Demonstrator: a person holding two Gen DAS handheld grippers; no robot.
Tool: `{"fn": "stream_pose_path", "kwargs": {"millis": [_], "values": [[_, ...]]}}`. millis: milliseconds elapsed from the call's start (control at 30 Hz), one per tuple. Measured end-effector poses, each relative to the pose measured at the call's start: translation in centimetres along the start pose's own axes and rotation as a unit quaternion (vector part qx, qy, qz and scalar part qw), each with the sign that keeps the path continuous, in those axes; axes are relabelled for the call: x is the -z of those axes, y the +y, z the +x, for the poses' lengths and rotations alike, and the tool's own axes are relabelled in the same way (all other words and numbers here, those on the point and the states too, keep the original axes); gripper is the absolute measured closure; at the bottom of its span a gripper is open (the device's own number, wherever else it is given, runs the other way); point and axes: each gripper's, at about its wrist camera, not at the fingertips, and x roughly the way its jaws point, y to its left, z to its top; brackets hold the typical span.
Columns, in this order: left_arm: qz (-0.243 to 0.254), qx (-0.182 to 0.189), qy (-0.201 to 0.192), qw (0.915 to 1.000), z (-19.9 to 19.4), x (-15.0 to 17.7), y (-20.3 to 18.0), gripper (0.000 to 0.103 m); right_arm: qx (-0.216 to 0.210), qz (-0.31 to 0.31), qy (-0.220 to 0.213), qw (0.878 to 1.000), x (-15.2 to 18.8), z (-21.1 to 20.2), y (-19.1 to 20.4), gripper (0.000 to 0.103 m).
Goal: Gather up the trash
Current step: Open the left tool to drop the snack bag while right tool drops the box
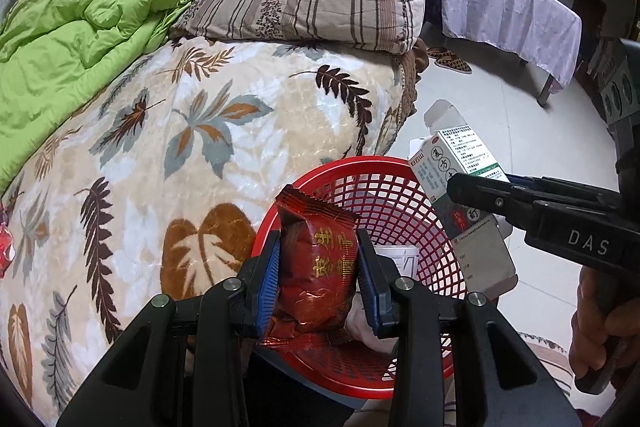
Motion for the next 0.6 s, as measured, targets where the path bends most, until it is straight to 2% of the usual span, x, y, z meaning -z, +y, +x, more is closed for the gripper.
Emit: {"fn": "stream_pose_path", "kwargs": {"millis": [600], "values": [[0.013,-0.008,-0.001,0.9999,0.22,0.03,-0.46,0.069,-0.001,0.0,0.004,1.0,0.25,0.58,0.08,0.069]]}}
